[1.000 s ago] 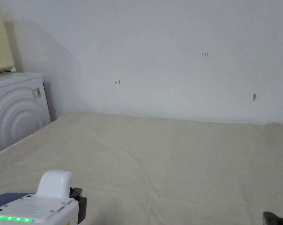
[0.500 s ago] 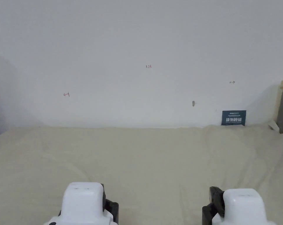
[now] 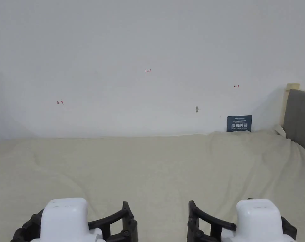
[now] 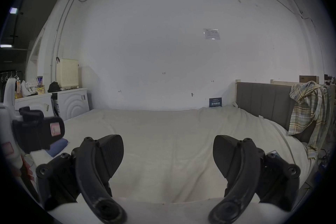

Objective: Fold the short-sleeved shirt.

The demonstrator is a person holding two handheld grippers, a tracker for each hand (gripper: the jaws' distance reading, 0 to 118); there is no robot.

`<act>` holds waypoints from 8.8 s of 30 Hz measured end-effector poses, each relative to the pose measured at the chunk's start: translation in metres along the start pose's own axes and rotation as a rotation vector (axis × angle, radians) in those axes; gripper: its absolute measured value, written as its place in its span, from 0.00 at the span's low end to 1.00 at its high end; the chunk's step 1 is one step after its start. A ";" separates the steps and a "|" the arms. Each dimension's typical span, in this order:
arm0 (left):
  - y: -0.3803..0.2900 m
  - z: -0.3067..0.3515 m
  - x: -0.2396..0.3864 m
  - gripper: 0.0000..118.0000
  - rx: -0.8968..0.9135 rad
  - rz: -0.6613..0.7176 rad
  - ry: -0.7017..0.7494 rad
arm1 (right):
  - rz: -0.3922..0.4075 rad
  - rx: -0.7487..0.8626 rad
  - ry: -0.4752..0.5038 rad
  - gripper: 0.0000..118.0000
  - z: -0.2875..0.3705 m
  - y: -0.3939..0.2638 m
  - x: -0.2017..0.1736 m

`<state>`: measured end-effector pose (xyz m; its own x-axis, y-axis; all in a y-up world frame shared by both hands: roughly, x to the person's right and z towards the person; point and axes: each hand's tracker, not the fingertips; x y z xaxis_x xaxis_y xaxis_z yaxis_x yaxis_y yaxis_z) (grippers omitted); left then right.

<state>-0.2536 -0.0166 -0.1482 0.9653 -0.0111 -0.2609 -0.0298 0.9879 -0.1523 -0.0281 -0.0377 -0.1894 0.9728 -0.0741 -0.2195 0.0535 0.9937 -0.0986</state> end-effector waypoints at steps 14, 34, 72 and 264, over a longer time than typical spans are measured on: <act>0.005 0.005 -0.010 1.00 -0.027 0.003 -0.041 | 0.031 -0.060 -0.049 0.87 0.017 0.019 -0.006; 0.007 -0.004 -0.016 1.00 -0.030 0.009 -0.016 | 0.018 -0.154 -0.061 0.87 -0.009 0.014 0.000; 0.004 -0.002 -0.021 1.00 -0.019 0.028 -0.023 | 0.105 -0.063 -0.102 0.87 -0.002 0.011 -0.011; -0.004 -0.005 -0.027 1.00 -0.033 0.047 -0.043 | 0.051 -0.149 -0.112 0.87 -0.001 0.015 0.002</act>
<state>-0.2805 -0.0212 -0.1452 0.9728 0.0429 -0.2277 -0.0836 0.9814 -0.1725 -0.0256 -0.0235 -0.1924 0.9928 -0.0058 -0.1194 -0.0226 0.9718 -0.2346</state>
